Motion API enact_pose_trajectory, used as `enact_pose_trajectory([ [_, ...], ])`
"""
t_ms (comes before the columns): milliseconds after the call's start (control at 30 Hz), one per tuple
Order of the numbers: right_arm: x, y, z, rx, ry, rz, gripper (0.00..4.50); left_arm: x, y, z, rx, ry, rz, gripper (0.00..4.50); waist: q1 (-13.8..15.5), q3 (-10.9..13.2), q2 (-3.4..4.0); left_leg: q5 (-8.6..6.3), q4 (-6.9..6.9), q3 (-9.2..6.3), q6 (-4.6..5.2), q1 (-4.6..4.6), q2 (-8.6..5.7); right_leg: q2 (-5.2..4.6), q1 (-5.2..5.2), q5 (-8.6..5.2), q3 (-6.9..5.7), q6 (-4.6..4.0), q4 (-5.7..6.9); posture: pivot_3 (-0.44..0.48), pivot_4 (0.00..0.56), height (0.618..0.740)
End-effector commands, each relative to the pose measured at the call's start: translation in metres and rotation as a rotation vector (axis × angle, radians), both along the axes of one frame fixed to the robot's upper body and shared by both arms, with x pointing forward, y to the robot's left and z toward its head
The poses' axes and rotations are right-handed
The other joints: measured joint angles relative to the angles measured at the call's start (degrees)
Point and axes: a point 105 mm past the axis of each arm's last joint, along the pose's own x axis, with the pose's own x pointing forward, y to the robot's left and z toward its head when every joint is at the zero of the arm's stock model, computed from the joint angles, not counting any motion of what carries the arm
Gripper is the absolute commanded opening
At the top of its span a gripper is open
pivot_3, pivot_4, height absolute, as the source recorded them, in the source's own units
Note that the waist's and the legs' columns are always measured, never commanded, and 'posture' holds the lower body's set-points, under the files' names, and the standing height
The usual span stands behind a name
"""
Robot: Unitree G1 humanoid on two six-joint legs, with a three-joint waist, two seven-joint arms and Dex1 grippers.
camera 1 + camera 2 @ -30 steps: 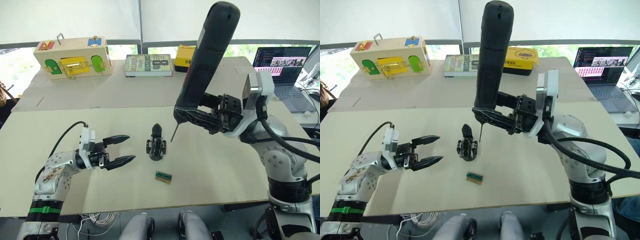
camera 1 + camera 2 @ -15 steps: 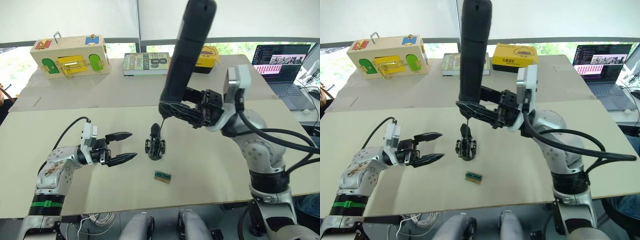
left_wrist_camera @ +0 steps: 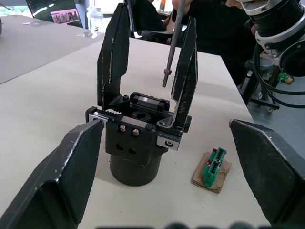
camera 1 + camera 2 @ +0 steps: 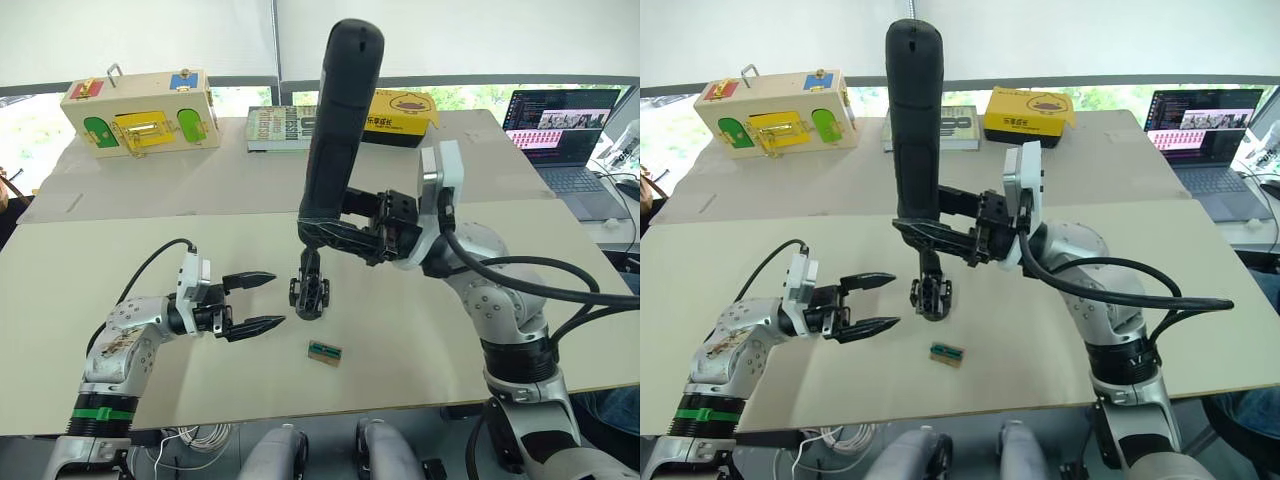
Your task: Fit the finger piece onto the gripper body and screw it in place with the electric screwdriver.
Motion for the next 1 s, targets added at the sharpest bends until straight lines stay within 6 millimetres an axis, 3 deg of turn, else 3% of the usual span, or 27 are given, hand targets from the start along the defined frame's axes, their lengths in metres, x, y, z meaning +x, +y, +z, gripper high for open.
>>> enact_pose_trajectory([
  [33, -0.006, 0.004, 0.014, 0.015, -0.068, 0.029, 1.92, -0.002, -0.002, 0.0, 0.006, -0.034, -0.005, 4.5, -0.1, 0.0, 0.0, 0.01, 0.0, 0.0, -0.01, 0.0, 0.0, 0.01, 0.0, 0.01, 0.0, -0.01, 0.0, 0.0, 0.15, 0.74],
  [600, -0.002, 0.01, 0.008, 0.003, -0.071, 0.04, 1.92, 0.002, 0.005, -0.023, 0.046, -0.079, 0.047, 4.5, -0.2, 0.0, 0.0, 0.11, 0.09, 0.0, -0.13, 0.08, 0.01, 0.0, -0.06, 0.04, 0.03, -0.08, 0.44, 0.0, 0.15, 0.74],
  [1000, -0.001, 0.014, 0.007, -0.003, -0.072, 0.044, 1.92, 0.004, -0.001, -0.023, 0.037, -0.077, 0.051, 4.5, -0.4, 0.0, 0.0, 0.11, 0.1, 0.0, -0.14, 0.11, 0.01, 0.0, -0.08, 0.03, 0.03, -0.09, 0.57, 0.0, 0.15, 0.74],
])
